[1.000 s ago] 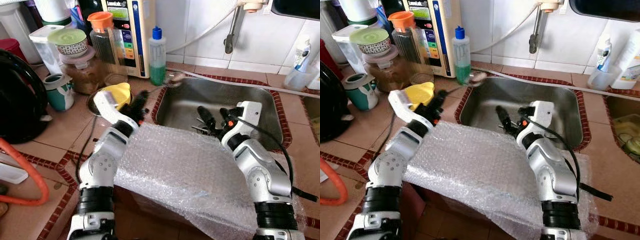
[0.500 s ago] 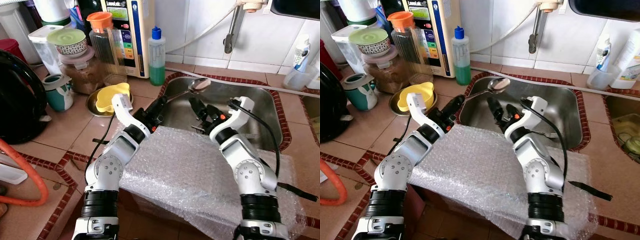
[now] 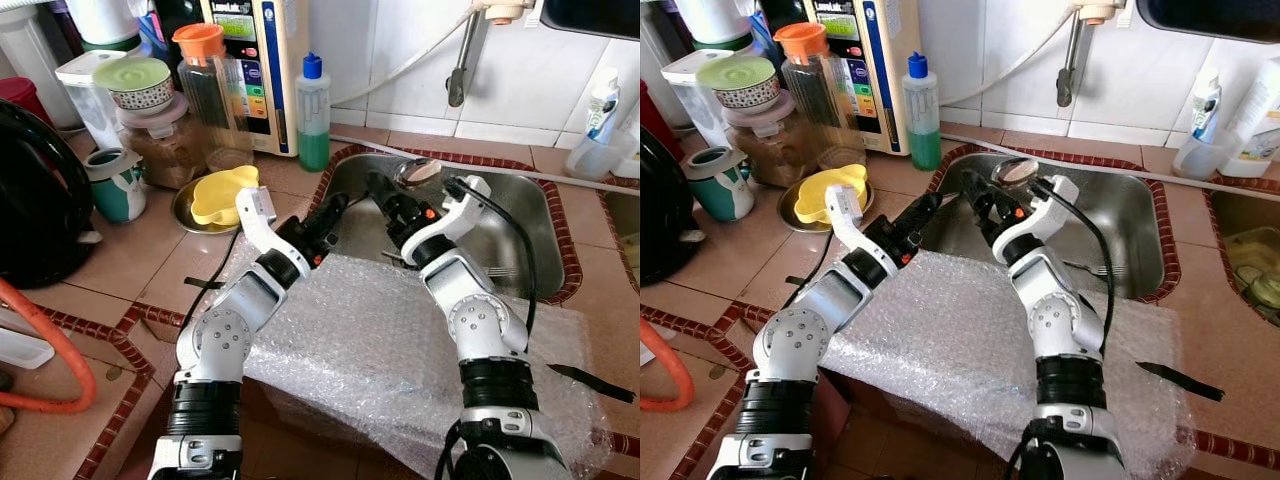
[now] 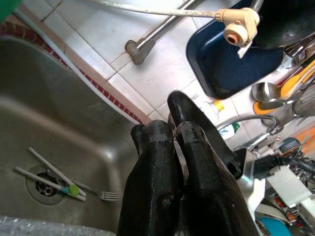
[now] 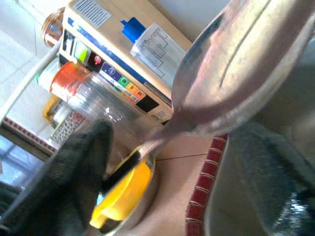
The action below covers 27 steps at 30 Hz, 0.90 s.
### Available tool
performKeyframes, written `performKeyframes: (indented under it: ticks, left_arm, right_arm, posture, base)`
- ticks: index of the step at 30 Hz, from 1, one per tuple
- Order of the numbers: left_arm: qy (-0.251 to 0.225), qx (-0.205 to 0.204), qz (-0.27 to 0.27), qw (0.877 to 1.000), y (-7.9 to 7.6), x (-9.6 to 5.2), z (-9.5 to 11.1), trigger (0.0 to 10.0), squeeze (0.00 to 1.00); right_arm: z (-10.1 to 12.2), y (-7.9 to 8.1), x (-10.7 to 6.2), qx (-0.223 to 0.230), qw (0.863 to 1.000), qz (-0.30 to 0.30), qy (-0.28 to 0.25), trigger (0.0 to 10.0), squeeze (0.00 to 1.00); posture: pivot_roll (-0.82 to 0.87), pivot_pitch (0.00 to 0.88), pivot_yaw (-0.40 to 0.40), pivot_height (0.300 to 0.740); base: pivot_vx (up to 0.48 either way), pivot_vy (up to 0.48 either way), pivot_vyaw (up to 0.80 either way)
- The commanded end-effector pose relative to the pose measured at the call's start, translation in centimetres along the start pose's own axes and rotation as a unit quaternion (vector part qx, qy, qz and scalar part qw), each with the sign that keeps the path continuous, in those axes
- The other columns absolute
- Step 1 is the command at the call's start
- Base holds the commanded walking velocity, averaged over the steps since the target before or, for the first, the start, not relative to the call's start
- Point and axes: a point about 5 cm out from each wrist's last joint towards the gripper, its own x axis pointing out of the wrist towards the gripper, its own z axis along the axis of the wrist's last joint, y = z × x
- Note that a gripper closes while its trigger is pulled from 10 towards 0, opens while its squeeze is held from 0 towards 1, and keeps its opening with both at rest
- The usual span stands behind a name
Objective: Kitchen organization
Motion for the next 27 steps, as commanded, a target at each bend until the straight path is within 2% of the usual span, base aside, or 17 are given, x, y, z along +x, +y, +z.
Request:
performKeyframes:
  ticks: [1, 9, 21, 22, 23, 24, 25, 27]
  left_arm:
    - [-0.001, 0.008, -0.022, 1.000, -0.8, 0.0, 0.3, 0.0, 0.00]
    - [0.008, 0.005, -0.026, 1.000, -0.8, -0.1, 0.1, 0.0, 0.00]
    - [0.008, 0.010, -0.012, 1.000, -0.3, -0.1, 0.2, 0.0, 0.00]
    - [0.008, 0.012, -0.009, 1.000, -0.2, -0.1, 0.2, 2.8, 0.00]
    - [0.008, 0.012, -0.009, 1.000, -0.2, -0.1, 0.2, 2.8, 0.00]
    - [0.007, 0.015, -0.001, 1.000, 0.0, -0.1, 0.2, 5.3, 0.00]
    - [0.004, 0.017, 0.008, 1.000, 0.2, -0.1, 0.3, 10.0, 0.00]
    - [0.004, 0.019, 0.011, 1.000, 0.3, 0.0, 0.3, 10.0, 0.00]
  right_arm:
    - [0.2, 0.1, 0.4, 0.011, 1.000, -0.001, -0.006, 0.0, 0.00]
    - [0.6, 0.4, 1.5, 0.028, 0.999, 0.001, -0.019, 0.0, 0.00]
    - [0.9, 0.1, 1.6, 0.036, 0.999, -0.007, -0.033, 0.0, 0.00]
    - [0.9, 0.1, 1.5, 0.036, 0.999, -0.008, -0.033, 0.0, 0.00]
    - [0.9, 0.1, 1.5, 0.036, 0.999, -0.008, -0.033, 0.0, 0.00]
    - [0.8, 0.1, 1.5, 0.036, 0.999, -0.008, -0.032, 0.0, 0.00]
    - [0.8, 0.1, 1.5, 0.036, 0.999, -0.009, -0.032, 0.0, 0.00]
    - [0.8, 0.0, 1.5, 0.035, 0.999, -0.009, -0.032, 0.0, 0.00]
  posture:
    - [0.04, 0.017, 0.056, 0.740]
    - [0.04, 0.012, 0.065, 0.740]
    - [0.03, 0.013, 0.070, 0.740]
    - [0.03, 0.013, 0.070, 0.740]
    - [0.03, 0.013, 0.070, 0.740]
    - [0.03, 0.011, 0.070, 0.740]
    - [0.03, 0.011, 0.071, 0.740]
    - [0.03, 0.012, 0.070, 0.740]
  base:
    - [0.000, 0.000, 0.00]
    - [0.000, 0.000, 0.00]
    - [0.000, 0.000, 0.00]
    - [0.000, 0.000, 0.00]
    - [0.000, 0.000, 0.00]
    - [0.000, 0.000, 0.00]
    - [0.000, 0.000, 0.00]
    - [0.000, 0.000, 0.00]
